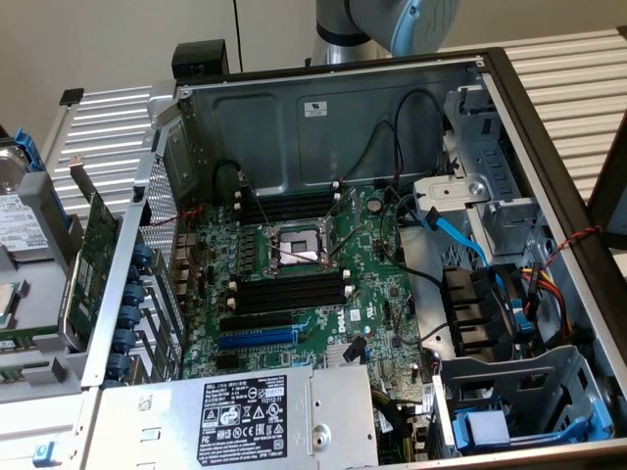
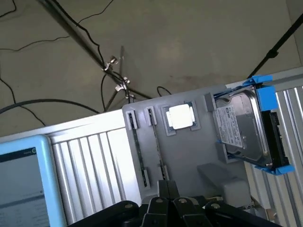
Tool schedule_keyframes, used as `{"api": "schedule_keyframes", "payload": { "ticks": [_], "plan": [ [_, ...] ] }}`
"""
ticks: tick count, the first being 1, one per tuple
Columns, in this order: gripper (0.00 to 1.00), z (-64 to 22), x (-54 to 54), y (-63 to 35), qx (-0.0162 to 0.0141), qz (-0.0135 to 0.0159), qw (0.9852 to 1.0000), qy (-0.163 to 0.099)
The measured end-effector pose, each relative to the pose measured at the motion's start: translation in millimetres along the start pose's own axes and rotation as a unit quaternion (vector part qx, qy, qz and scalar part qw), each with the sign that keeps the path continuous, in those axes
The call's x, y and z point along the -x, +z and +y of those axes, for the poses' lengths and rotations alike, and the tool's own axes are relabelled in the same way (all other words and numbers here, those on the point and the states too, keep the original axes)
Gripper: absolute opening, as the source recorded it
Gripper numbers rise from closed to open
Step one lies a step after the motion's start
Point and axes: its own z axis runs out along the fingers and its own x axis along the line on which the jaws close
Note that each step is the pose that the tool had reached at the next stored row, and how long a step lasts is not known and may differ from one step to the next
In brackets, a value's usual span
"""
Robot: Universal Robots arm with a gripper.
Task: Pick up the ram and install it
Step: 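Pick up the ram and move it above insertion slot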
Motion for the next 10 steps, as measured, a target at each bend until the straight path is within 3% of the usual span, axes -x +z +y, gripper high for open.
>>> {"api": "schedule_keyframes", "payload": {
  "ticks": [5,10],
  "plan": [
    [0.11,-0.1,-0.1,3.5,0.0000,0.0019,0.9996,-0.029],
    [0.11,-0.5,-0.1,12.1,0.0007,0.0026,0.9972,-0.075]
  ]
}}
